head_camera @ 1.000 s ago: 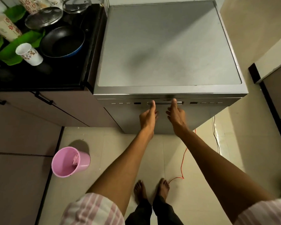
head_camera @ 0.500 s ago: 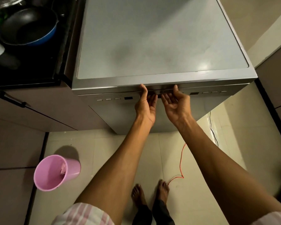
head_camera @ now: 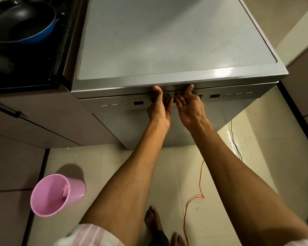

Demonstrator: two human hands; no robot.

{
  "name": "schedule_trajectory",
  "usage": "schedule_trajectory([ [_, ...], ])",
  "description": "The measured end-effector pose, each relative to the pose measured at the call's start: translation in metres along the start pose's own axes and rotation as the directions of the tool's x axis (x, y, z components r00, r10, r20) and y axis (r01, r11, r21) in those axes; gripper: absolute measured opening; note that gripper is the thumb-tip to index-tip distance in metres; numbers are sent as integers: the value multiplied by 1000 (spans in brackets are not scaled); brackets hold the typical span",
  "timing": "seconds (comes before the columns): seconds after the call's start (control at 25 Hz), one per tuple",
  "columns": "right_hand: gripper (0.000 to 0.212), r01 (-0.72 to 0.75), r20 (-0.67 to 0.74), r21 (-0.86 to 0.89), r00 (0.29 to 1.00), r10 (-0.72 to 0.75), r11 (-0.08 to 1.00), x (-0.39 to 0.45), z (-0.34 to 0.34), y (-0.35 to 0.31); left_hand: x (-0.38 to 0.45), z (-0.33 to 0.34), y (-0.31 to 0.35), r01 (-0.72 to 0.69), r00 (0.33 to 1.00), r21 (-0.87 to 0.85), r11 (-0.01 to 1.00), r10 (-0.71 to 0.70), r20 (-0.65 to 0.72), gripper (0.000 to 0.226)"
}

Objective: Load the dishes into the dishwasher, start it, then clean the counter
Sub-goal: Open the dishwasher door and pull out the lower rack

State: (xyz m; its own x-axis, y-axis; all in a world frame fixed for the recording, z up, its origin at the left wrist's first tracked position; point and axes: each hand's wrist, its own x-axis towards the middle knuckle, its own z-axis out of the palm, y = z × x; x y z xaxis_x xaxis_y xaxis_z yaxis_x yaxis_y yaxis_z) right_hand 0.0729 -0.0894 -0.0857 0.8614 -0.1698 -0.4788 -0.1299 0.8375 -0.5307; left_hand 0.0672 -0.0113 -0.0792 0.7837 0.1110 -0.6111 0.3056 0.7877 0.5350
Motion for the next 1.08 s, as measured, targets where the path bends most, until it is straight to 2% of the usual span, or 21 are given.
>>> schedule_trajectory([
  [0.08, 11, 19, 17, -32, 1000, -18, 999, -1, -2, 0, 1, 0, -2, -22, 1000, 14, 1000, 22, 4, 32],
  [0.2, 21, 19, 35, -77, 999, -17, 997, -1, -3, -3, 3, -1, -2, -35, 999, 32, 999, 34, 32, 48],
  [0.36, 49, 28, 1, -126, 1000, -28, 992, -6, -2, -3, 7, -3, -2, -39, 998, 82, 996, 35, 60, 64],
  [0.52, 70, 3, -117, -304, 992, -40, 953, -30, -19, 2, -11, -21, -17, -34, 999, 125, 992, 31, 26, 69],
  [0.6, 64, -12, -72, -322, 997, -12, 947, -51, -38, 3, -32, -40, -29, -46, 999, 124, 991, 43, 30, 62],
  [0.72, 33, -16, -57, -369, 998, -5, 929, -87, -67, 10, -66, -69, -48, -59, 998, 88, 994, 58, 17, 46],
  [0.76, 28, -8, -59, -417, 998, -19, 909, -99, -78, 14, -77, -79, -55, -55, 998, 79, 995, 54, 15, 43],
  [0.84, 33, -7, -64, -553, 997, -33, 833, -123, -102, 23, -97, -101, -68, -32, 999, 73, 997, 31, 20, 45],
  [0.96, 51, -21, -81, -754, 995, -60, 657, -159, -141, 37, -125, -138, -86, 29, 999, 77, 997, -30, 14, 45],
  [1.08, 57, -38, -93, -881, 991, -94, 472, -194, -176, 47, -151, -176, -105, 106, 994, 64, 992, -105, -19, 42],
])
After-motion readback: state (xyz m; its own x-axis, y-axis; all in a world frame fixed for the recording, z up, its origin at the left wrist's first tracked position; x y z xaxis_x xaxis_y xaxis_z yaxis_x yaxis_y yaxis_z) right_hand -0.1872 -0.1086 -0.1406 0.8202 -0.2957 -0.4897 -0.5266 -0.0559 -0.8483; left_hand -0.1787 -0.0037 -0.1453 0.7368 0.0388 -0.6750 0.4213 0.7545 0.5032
